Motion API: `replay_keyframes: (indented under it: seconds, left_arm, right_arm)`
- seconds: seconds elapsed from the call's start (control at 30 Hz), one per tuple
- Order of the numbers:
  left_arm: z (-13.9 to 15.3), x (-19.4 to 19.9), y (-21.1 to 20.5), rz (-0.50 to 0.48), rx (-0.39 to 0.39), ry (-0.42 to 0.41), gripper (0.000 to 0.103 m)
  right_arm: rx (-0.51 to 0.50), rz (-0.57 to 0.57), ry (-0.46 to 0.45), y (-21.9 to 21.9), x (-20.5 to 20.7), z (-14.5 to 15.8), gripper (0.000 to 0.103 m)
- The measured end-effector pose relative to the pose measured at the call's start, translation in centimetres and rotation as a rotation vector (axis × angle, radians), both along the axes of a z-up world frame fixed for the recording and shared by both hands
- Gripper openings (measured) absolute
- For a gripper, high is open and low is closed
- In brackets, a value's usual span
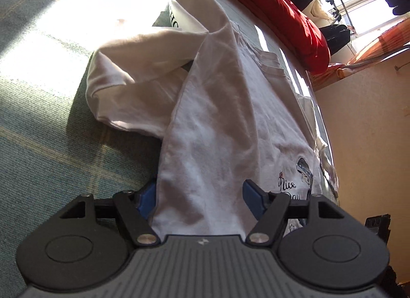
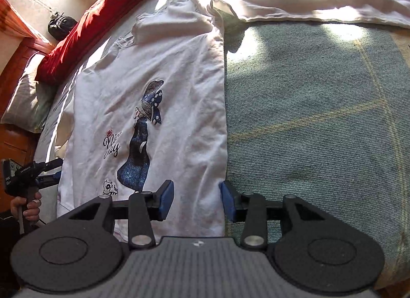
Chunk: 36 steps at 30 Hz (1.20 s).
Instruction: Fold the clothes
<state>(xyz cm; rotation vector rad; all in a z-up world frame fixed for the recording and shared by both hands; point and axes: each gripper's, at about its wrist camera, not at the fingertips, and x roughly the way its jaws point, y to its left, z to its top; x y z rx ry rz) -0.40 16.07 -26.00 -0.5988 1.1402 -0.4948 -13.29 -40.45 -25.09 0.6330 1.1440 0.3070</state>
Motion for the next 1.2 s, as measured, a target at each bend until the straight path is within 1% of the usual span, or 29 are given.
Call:
replay_keyframes:
  seconds: [0.13, 0.23, 0.3, 0.37, 0.43, 0.57, 0.7, 0.73, 0.8, 0.83, 0.87, 0.93, 1.03, 1.07, 1.17, 1.2]
  left_arm:
    - [-0.4, -1.1, 0.3, 0.015, -0.036, 0.004, 0.069]
    - [-0.7, -1.9, 0.5, 0.027, -0.062, 0.007, 0.069]
    - [-0.9, -2.4, 0.6, 0.034, -0.080, 0.009, 0.067]
    - [-1.1, -3.0, 0.8, 0.042, -0.098, 0.011, 0.063]
    - [-1.3, -3.5, 0.9, 0.050, -0.116, 0.013, 0.062]
    - [-1.2, -4.3, 0.9, 0.065, -0.109, 0.024, 0.062]
    - [-1.0, -5.0, 0.8, 0.080, -0.099, 0.035, 0.062]
    - [-1.0, -5.2, 0.8, 0.084, -0.097, 0.038, 0.062]
    - [-0.9, -5.6, 0.7, 0.092, -0.092, 0.044, 0.054]
    - [-0.9, -5.8, 0.7, 0.095, -0.090, 0.046, 0.041]
    - [-0.8, -6.0, 0.7, 0.099, -0.088, 0.049, 0.026]
    - [-0.7, -6.3, 0.6, 0.107, -0.083, 0.055, 0.014]
    - [1.4, -6.8, 0.4, 0.111, -0.009, 0.013, 0.010]
    - [2.1, -7.0, 0.3, 0.111, 0.009, 0.004, 0.008]
    - [4.4, -7.3, 0.2, 0.107, 0.059, -0.018, 0.007]
    - [4.9, -7.5, 0.0, 0.103, 0.076, -0.014, 0.007]
  right_arm:
    - [0.046, -0.010, 0.009, -0.6, -0.1, -0.7, 0.049]
    - [0.093, -0.026, 0.019, -1.2, -0.6, -1.4, 0.049]
    - [0.136, -0.045, 0.022, -1.7, -1.3, -2.0, 0.049]
    - [0.173, -0.068, 0.018, -2.1, -1.7, -2.5, 0.049]
    - [0.191, -0.085, 0.004, -2.2, -1.5, -2.9, 0.049]
    - [0.239, -0.112, -0.014, -1.7, -0.5, -3.8, 0.049]
    - [0.280, -0.085, -0.015, -1.6, -1.3, -4.1, 0.049]
    - [0.290, -0.080, -0.015, -1.5, -1.6, -4.2, 0.048]
    - [0.302, -0.079, -0.011, -1.6, -2.2, -4.6, 0.039]
    - [0.285, -0.093, -0.004, -1.6, -2.4, -4.8, 0.024]
    - [0.261, -0.110, 0.007, -1.5, -2.5, -4.8, 0.006]
    - [0.222, -0.121, 0.006, -1.2, -2.7, -4.4, 0.004]
    - [0.115, -0.067, -0.048, -0.4, -2.7, -1.8, 0.003]
    - [0.089, -0.052, -0.069, -0.4, -2.8, -0.8, 0.003]
    - [0.037, -0.013, -0.111, -0.7, -2.7, 2.2, 0.003]
    - [0.016, -0.001, -0.120, -0.9, -2.7, 3.0, 0.003]
